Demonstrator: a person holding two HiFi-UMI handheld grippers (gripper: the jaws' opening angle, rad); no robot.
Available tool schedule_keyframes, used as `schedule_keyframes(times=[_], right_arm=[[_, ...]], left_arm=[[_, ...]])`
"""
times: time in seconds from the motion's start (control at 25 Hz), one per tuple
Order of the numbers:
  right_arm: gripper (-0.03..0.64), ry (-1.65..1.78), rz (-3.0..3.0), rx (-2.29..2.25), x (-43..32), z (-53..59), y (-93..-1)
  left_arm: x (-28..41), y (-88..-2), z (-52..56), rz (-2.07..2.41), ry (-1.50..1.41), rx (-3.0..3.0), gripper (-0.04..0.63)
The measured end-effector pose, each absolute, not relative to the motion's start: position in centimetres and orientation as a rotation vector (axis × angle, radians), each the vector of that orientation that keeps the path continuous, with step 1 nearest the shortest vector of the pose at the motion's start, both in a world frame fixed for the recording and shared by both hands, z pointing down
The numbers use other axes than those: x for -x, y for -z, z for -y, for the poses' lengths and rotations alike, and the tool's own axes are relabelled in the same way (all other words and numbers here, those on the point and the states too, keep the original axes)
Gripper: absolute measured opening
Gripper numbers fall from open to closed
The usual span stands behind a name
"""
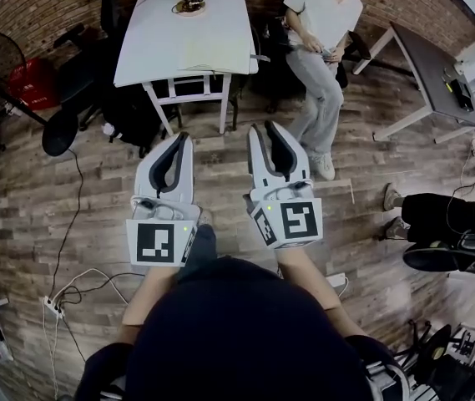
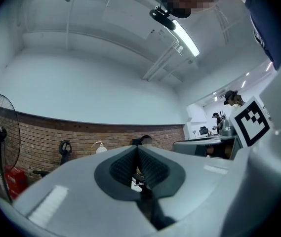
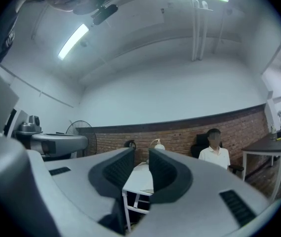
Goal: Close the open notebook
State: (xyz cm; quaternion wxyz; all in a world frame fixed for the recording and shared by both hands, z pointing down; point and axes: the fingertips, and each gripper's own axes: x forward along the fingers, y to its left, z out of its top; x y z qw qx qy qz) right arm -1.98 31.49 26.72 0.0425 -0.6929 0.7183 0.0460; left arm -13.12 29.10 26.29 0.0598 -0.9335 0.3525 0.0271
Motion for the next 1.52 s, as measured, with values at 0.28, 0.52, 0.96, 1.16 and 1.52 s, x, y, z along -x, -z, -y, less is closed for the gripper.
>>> schedule_keyframes(times=[0.28,0.52,0.96,1.16,1.52], right_arm=[[0.057,-0.146,-2.125,2.201,1.1,-24.7,-26.8],[0.057,-0.139,-2.053,2.259,0.4,-21.4,-27.6],[0.057,-0.118,-2.014,2.31,-2.4,-16.6,-28.5],[0.057,-0.095,-2.01,2.307,-4.8,-12.7,-29.2],[0.058,-0.098,-2.035,2.272,-10.8,-3.4,-28.5]], left_arm=[[12.6,-25.8,-21.4,-0.984,-0.135,2.828,-0.006],[11.7,-26.1,-17.1,-0.897,-0.163,2.838,-0.006],[9.1,-27.1,-11.8,-0.85,-0.164,2.878,-0.006],[6.7,-27.8,-8.2,-0.852,-0.139,2.894,-0.006],[1.2,-27.1,0.5,-0.882,-0.142,2.863,-0.006]])
